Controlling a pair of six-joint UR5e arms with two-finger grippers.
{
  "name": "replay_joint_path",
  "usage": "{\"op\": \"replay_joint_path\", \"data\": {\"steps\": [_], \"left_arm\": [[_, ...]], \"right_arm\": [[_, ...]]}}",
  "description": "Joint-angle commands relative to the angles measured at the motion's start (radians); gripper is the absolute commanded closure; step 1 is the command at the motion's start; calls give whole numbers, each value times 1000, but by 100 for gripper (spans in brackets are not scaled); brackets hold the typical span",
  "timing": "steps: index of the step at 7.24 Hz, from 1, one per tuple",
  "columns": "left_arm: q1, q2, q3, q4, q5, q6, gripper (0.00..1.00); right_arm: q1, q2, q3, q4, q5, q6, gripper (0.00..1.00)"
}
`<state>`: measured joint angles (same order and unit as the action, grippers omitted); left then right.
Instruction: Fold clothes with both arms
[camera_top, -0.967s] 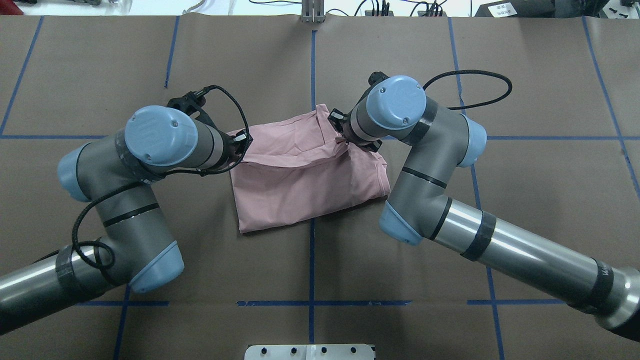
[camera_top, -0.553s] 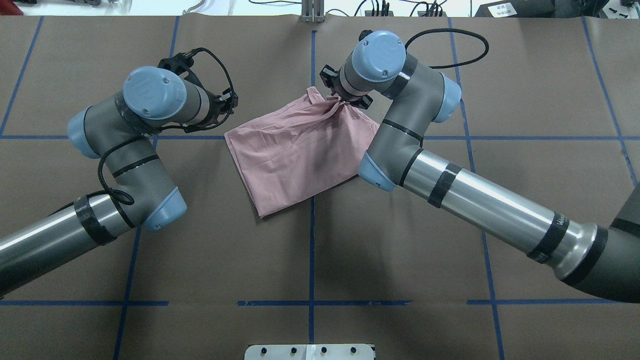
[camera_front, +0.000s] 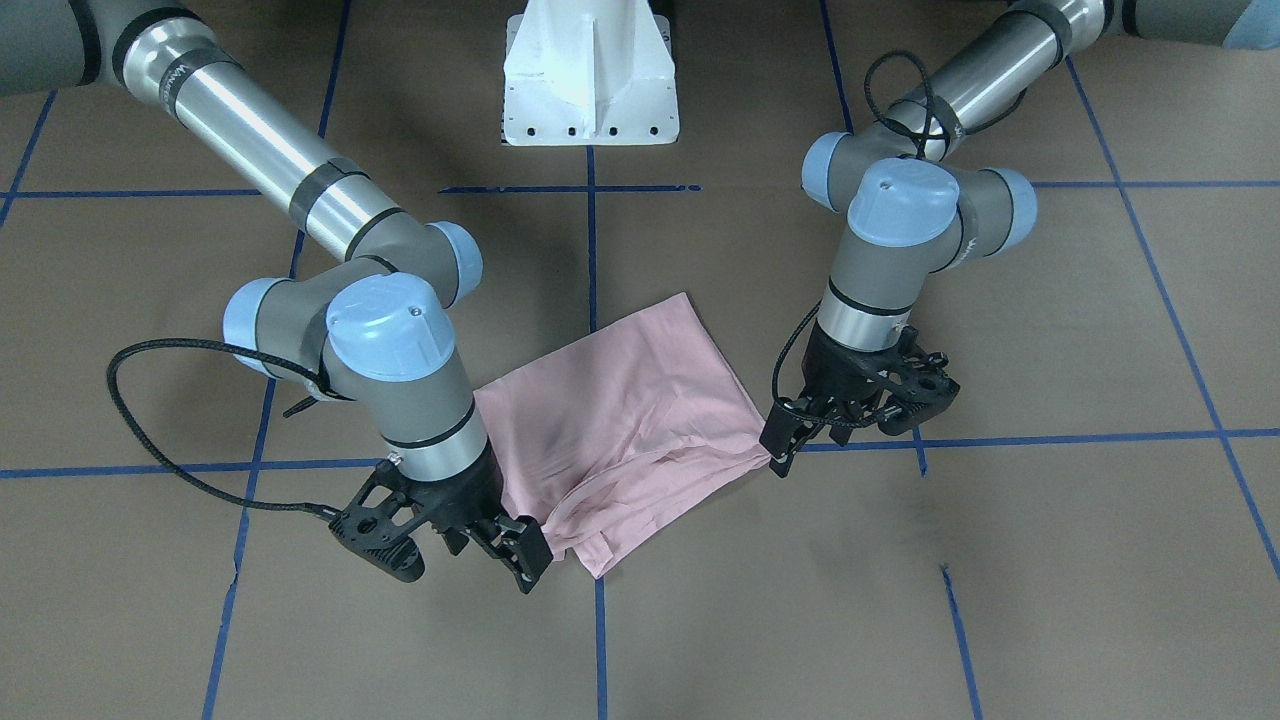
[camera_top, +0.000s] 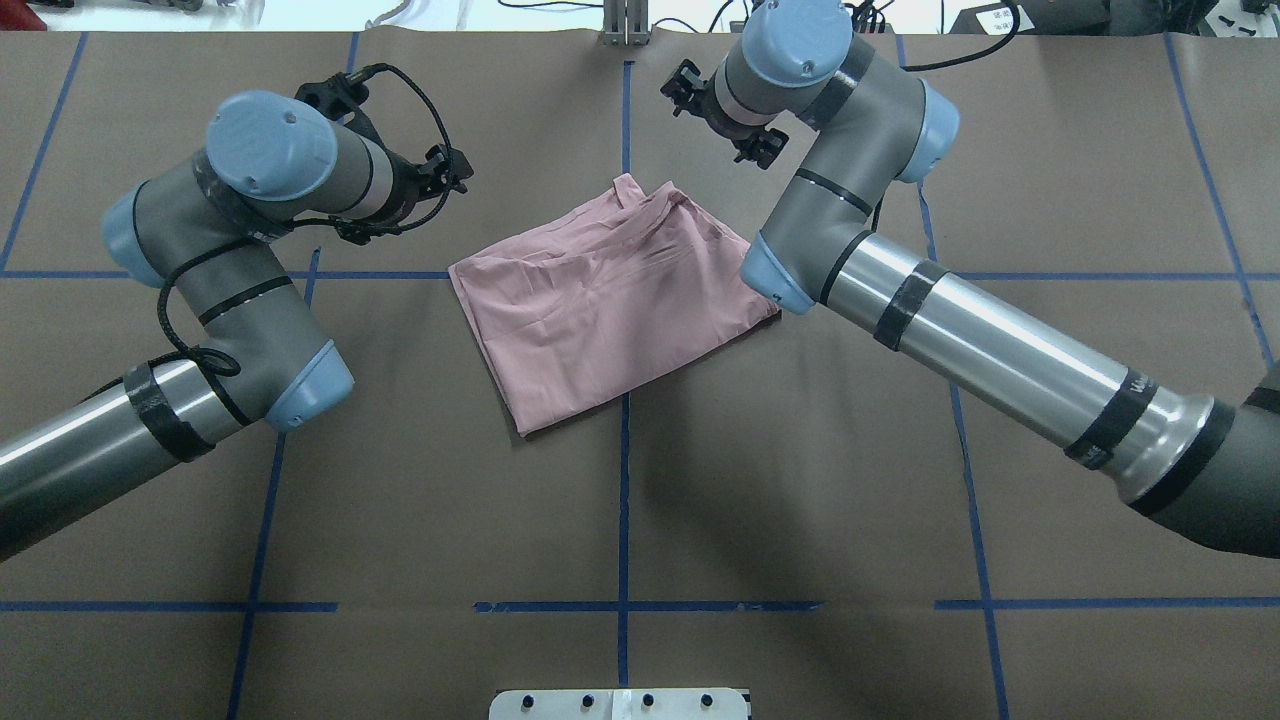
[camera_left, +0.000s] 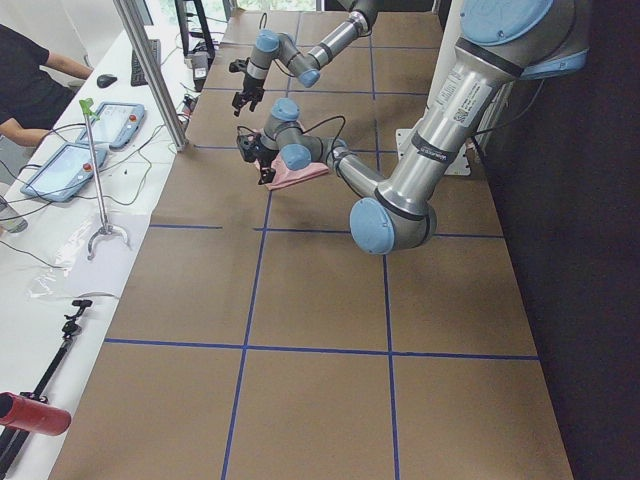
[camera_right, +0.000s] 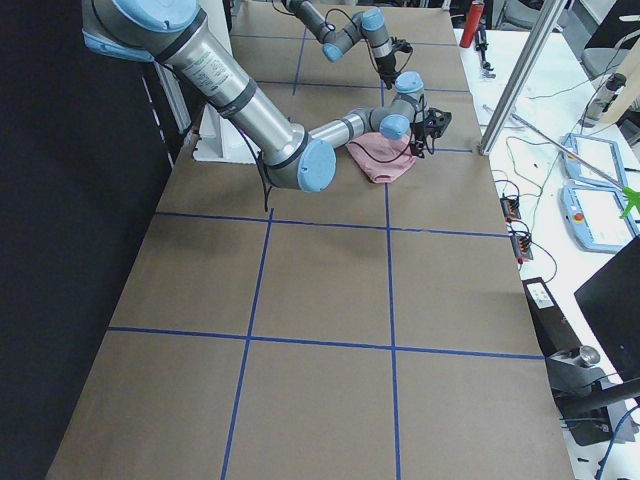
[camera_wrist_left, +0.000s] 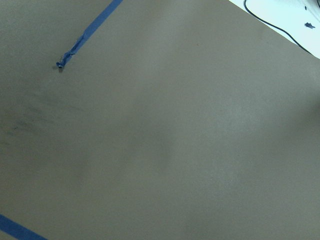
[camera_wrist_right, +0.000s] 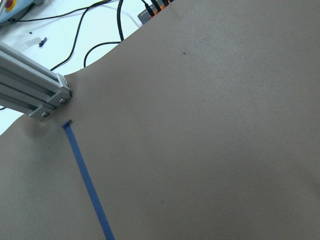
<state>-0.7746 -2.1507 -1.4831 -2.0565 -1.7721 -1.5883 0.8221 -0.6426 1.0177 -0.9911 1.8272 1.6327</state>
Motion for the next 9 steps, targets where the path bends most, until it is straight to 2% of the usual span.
{"op": "replay_joint_path", "data": {"steps": [1,3,5,6,8,9], "left_arm": [[-63,87,-113,7,-93,130,0],[-159,209,-217,7,-209,325,0],[-302,314,-253,16,-343,610,0],[-368,375,-252,16,-381,780,0],[-474,484,-253,59,-385,1135,0],[-539,520,-252,119,-385,1327,0]], "right_arm": [[125,-31,21,-76,181,-196,0],[259,-225,212,-208,333,-523,0],[407,-436,390,-363,395,-962,0],[457,-531,470,-491,421,-1192,0],[564,-783,661,-660,422,-1566,0],[624,-869,695,-697,429,-1699,0]]}}
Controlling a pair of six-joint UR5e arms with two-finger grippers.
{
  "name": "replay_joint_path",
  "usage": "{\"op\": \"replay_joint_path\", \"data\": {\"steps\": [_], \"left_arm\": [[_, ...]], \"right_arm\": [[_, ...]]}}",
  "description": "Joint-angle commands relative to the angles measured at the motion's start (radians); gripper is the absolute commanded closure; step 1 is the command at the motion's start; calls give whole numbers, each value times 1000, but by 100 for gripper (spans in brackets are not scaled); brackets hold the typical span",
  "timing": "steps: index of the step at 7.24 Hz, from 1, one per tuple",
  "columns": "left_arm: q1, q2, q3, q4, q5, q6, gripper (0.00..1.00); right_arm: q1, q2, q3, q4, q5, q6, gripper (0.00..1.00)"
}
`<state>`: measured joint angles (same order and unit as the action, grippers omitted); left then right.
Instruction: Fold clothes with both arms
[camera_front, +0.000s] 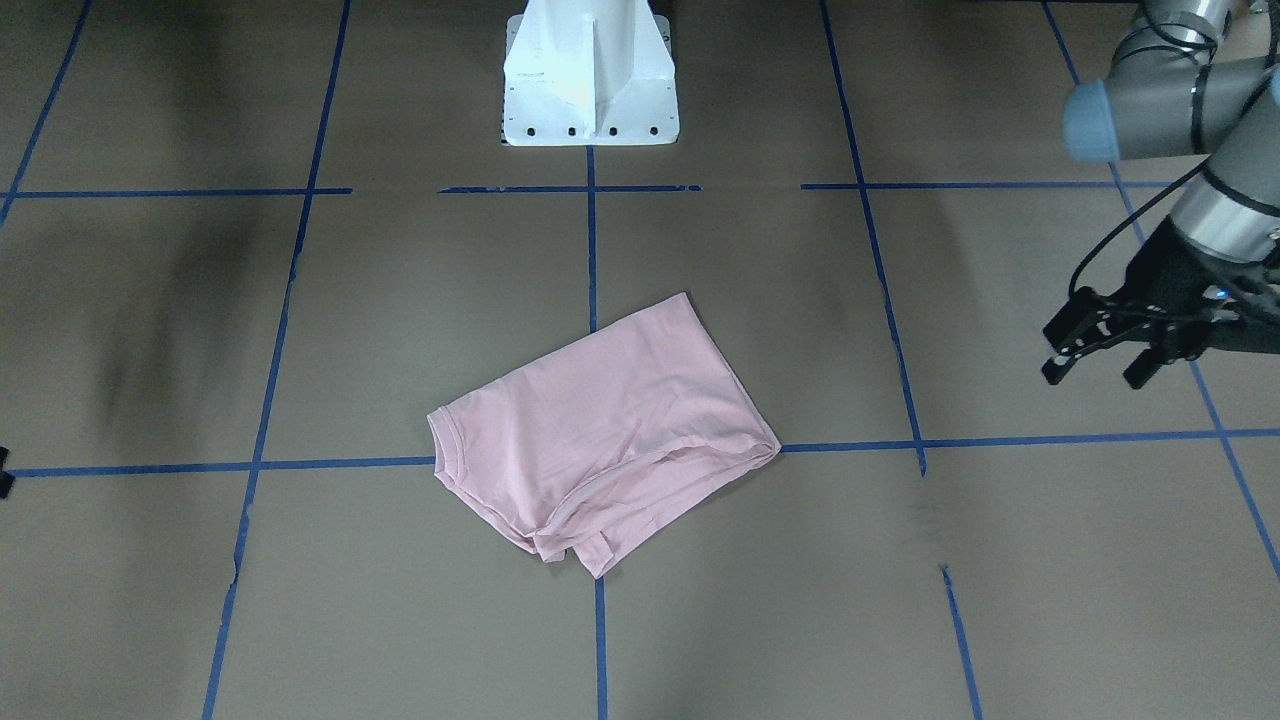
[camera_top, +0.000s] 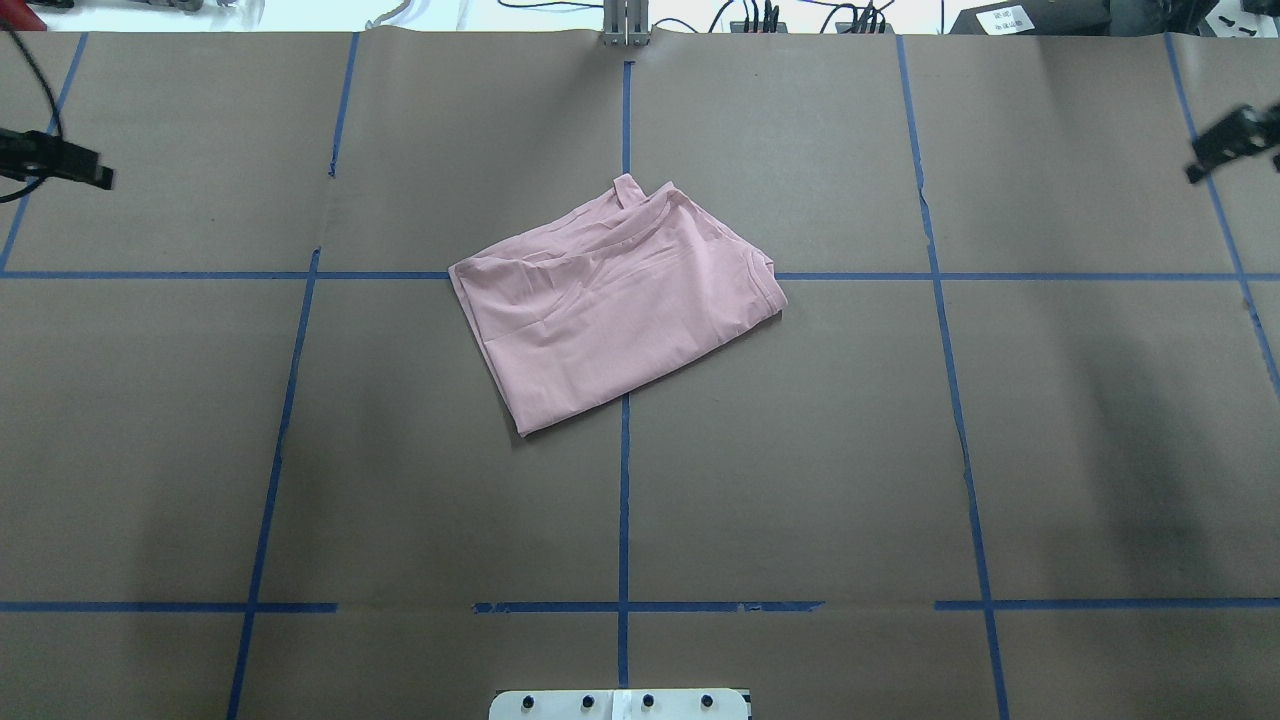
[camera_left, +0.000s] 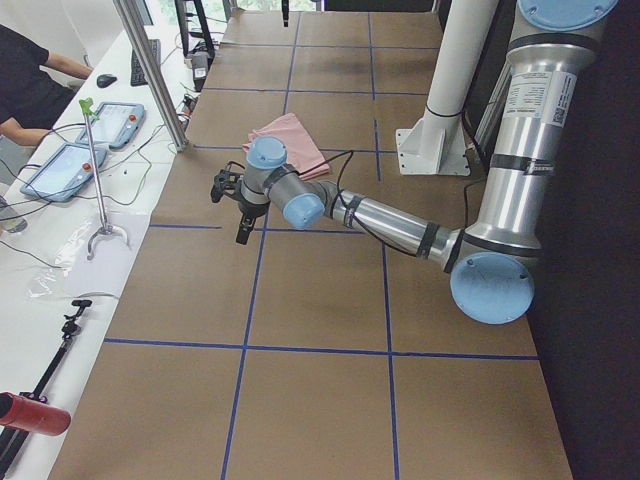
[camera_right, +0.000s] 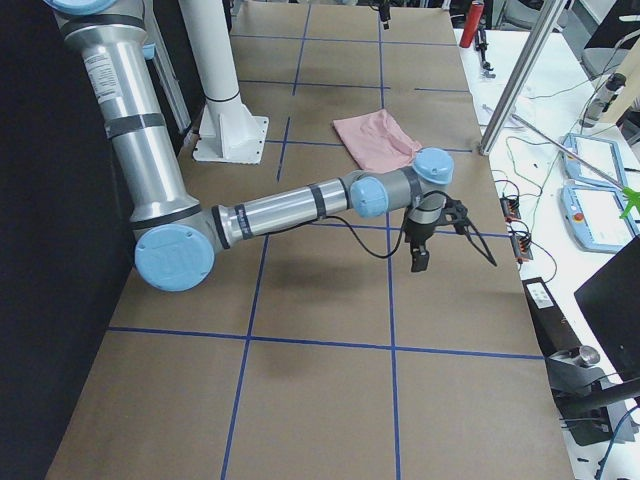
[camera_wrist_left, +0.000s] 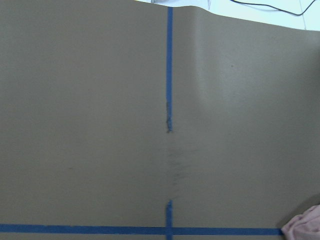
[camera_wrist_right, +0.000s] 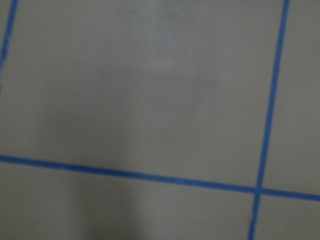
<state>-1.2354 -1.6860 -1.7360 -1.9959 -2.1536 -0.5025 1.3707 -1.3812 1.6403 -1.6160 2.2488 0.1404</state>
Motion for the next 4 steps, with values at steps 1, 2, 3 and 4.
{"op": "replay_joint_path", "data": {"steps": [1,2,3,4], "left_arm": [[-151,77,24,116,-3,468,0],[-218,98,62,141,-5,645,0],[-252,112,105,172,-49,721,0],[-256,167,108,158,-163,719,0]], "right_arm": [[132,-194,72,-73,82,-302,0],[174,-226,75,-70,124,-327,0],[194,-261,67,-64,130,-324,0],[199,-265,66,-56,138,-317,0]]}}
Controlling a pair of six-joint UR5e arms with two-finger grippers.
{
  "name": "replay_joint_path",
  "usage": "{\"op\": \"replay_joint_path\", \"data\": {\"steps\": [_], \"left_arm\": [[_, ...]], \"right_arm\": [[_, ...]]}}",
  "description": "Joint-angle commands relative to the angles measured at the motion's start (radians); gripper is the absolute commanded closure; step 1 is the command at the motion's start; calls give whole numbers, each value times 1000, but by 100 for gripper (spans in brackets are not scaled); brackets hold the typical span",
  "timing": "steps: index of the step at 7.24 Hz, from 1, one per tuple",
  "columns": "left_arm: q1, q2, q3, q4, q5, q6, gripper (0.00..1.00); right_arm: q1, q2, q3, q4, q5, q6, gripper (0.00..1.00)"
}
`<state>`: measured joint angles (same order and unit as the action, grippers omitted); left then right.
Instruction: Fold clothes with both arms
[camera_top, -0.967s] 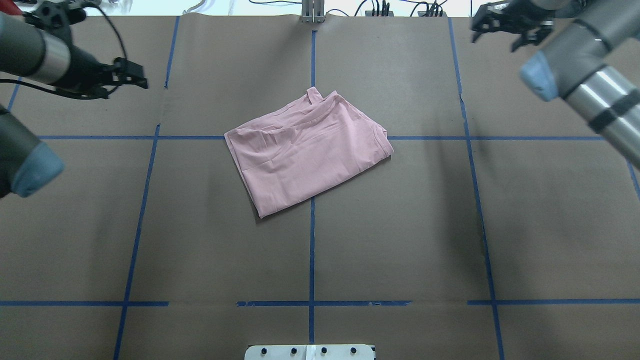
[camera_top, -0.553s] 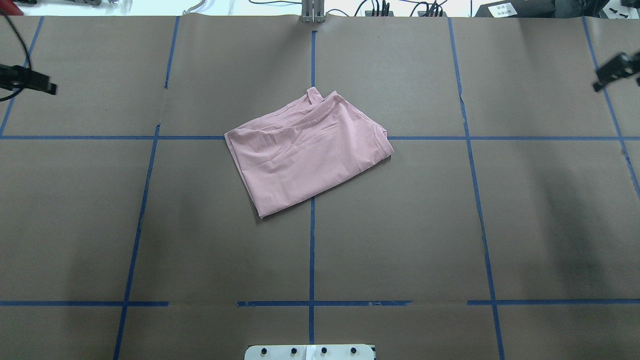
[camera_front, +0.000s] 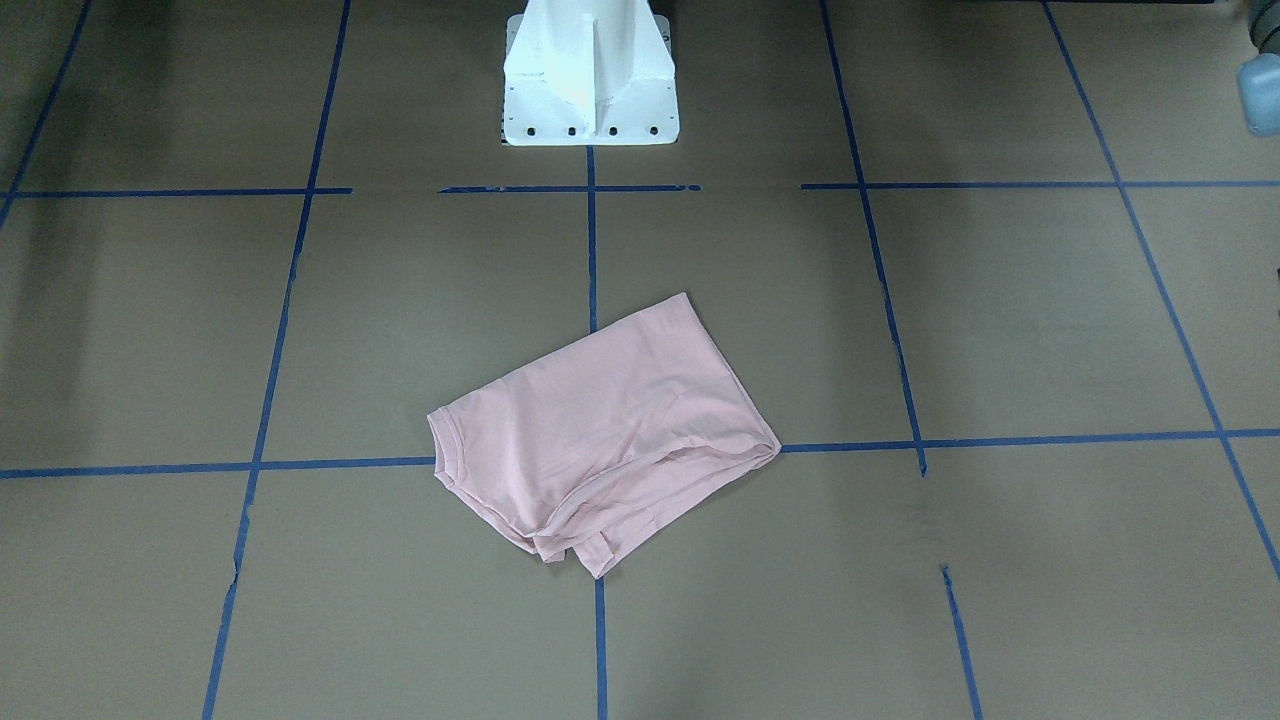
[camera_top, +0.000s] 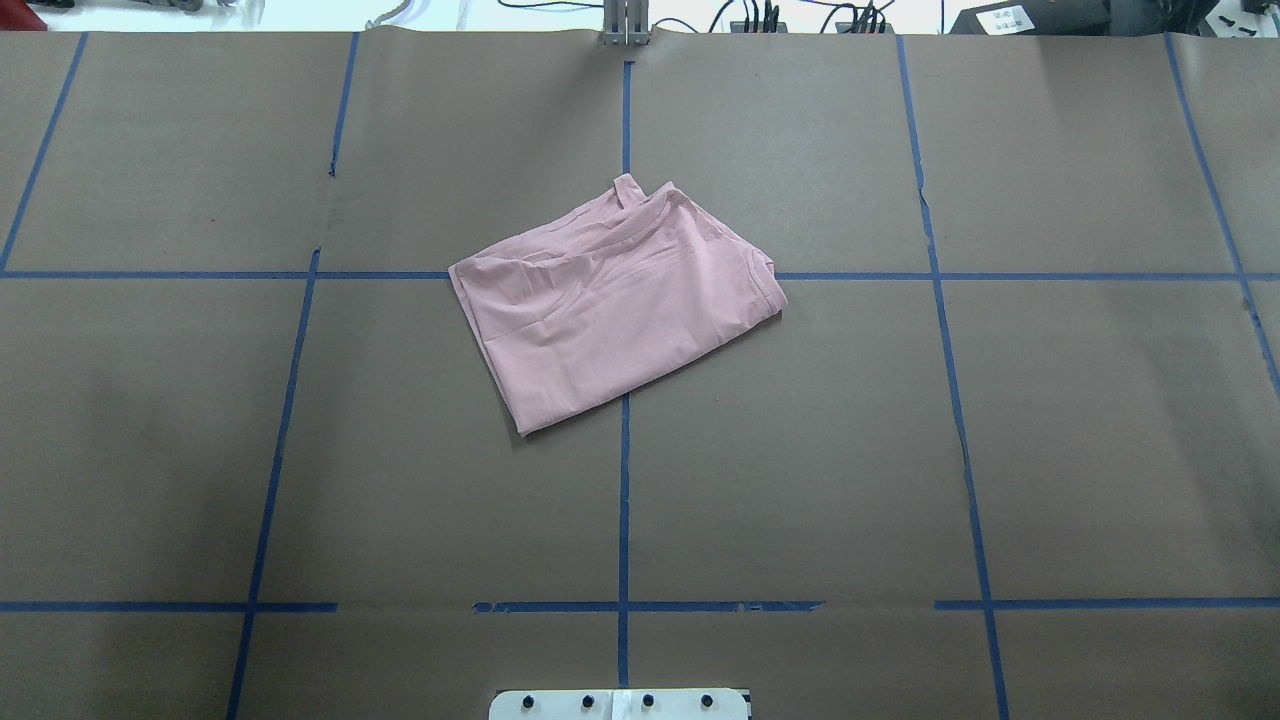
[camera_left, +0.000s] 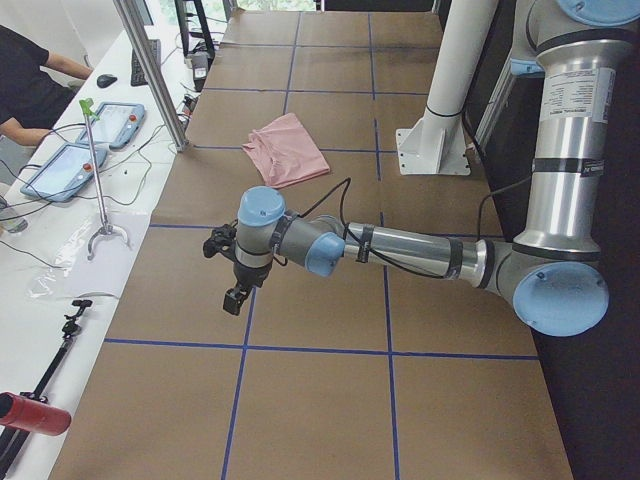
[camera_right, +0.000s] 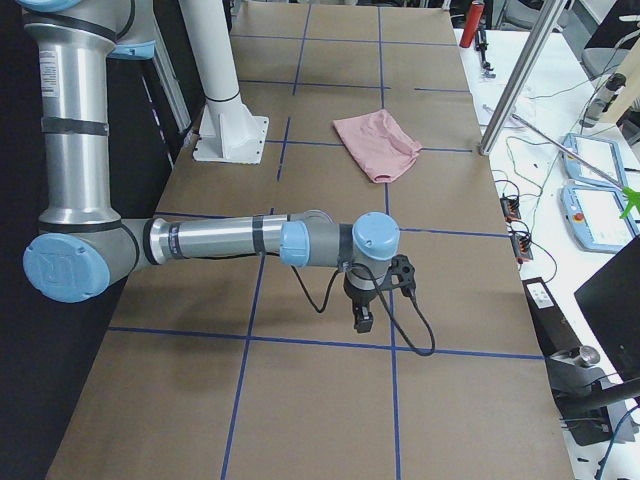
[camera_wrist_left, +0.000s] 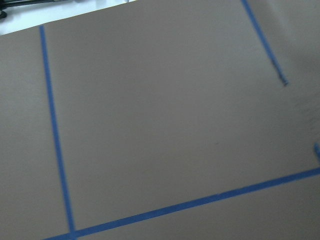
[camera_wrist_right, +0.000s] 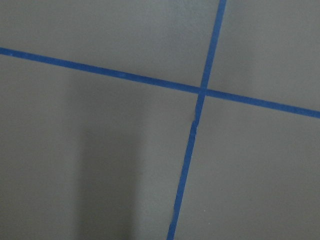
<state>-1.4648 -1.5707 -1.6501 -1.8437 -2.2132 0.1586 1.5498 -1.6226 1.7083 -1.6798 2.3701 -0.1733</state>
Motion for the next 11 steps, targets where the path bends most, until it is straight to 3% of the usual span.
{"op": "replay_joint_path", "data": {"steps": [1,4,5,11], "left_arm": [[-26,46,29,0,-184,50,0],[-22,37,32,18,-172,41,0],[-22,37,32,24,-108,41,0],[-23,52,42,64,-83,-15,0]], "right_arm": [[32,-26,5,9,17,-15,0],[32,-46,-41,8,23,-9,0],[33,-52,-44,8,20,-6,0],[42,-56,27,11,15,135,0]]}}
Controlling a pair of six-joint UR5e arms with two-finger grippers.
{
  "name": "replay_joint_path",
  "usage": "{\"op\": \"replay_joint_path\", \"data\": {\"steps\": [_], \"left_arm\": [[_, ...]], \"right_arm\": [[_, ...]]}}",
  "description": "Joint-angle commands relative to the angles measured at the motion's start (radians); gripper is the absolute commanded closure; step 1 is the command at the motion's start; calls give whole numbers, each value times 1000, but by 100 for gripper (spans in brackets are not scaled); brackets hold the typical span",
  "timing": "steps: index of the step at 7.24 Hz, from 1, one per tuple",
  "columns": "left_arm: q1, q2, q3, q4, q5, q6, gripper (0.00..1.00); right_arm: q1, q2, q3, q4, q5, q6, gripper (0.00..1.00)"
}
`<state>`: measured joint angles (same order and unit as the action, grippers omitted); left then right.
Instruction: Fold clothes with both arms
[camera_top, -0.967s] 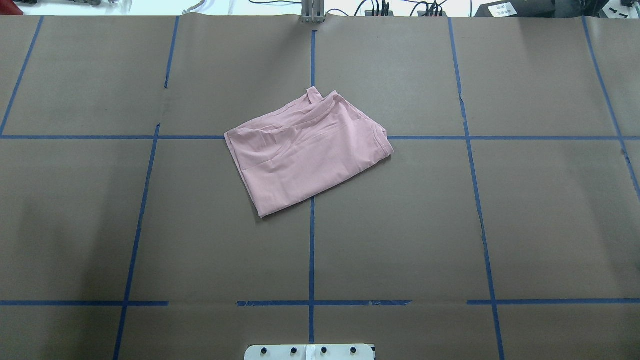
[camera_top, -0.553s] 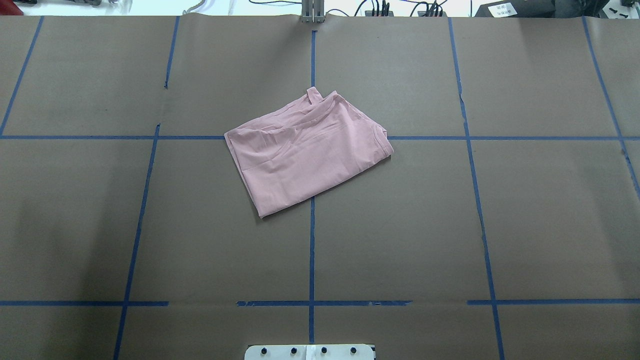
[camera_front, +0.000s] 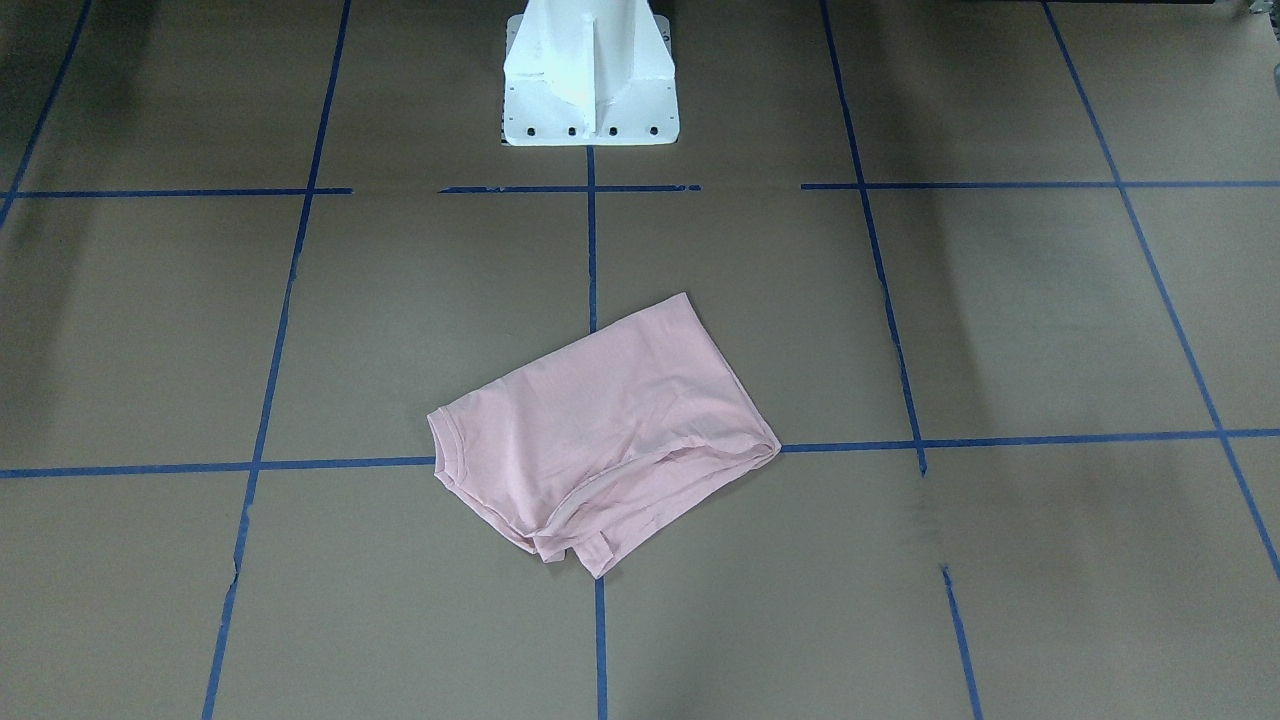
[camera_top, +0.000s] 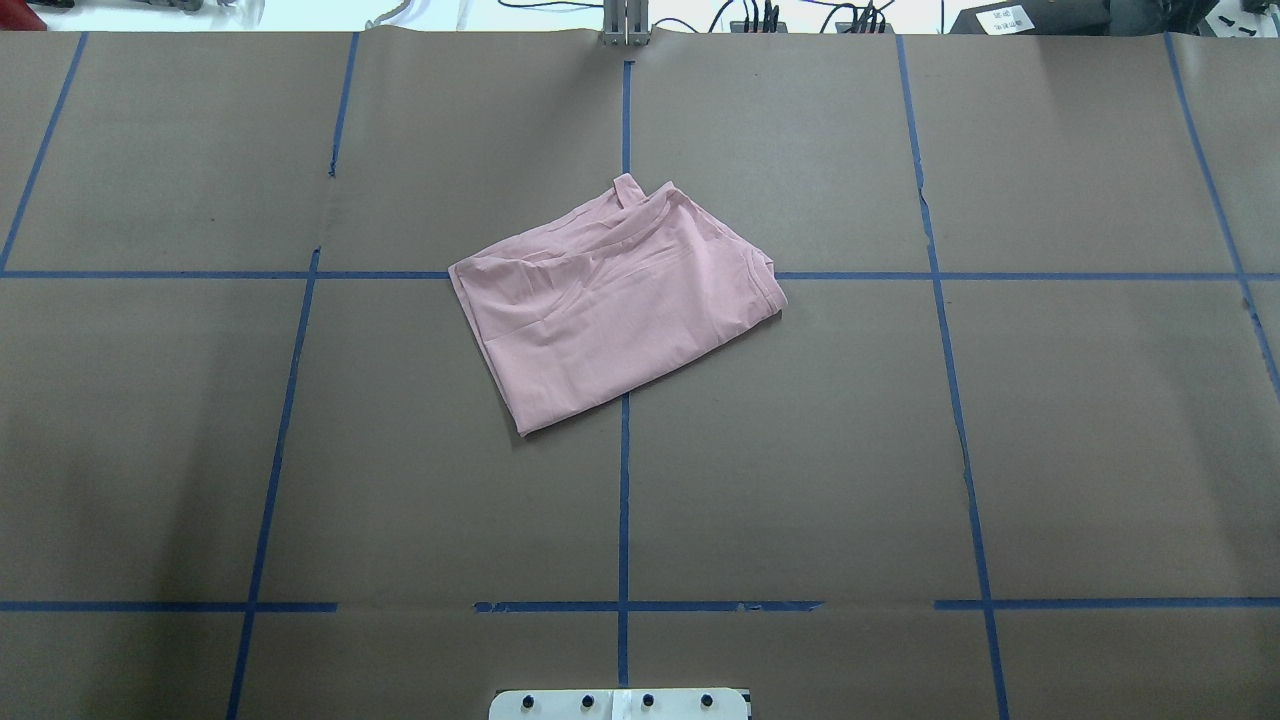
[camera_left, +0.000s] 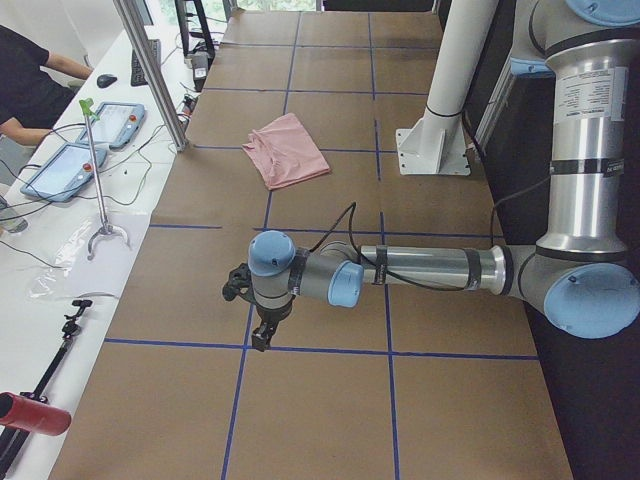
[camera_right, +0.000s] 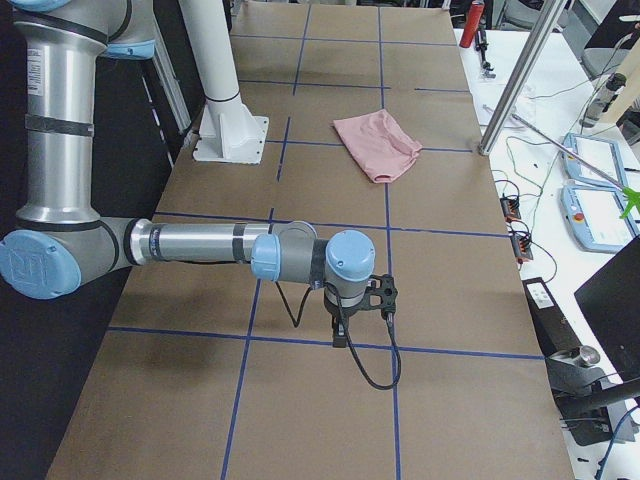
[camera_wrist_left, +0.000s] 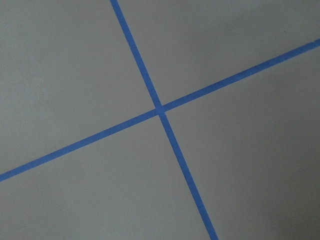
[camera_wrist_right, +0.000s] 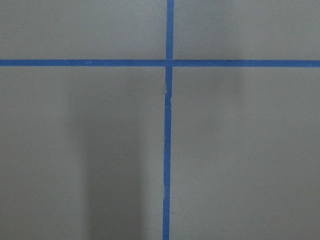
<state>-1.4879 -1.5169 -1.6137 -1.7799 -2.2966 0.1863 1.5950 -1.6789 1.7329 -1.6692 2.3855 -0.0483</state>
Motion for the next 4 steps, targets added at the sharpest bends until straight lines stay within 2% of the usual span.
{"op": "replay_joint_path", "data": {"steps": [1,4], "left_arm": [[1,-3,5,-3,0,-68,0],[1,-5,5,-1,0,-68,0]], "right_arm": [[-9,5,2,0,-3,12,0],[-44,13,-10,49,-21,91,0]]}}
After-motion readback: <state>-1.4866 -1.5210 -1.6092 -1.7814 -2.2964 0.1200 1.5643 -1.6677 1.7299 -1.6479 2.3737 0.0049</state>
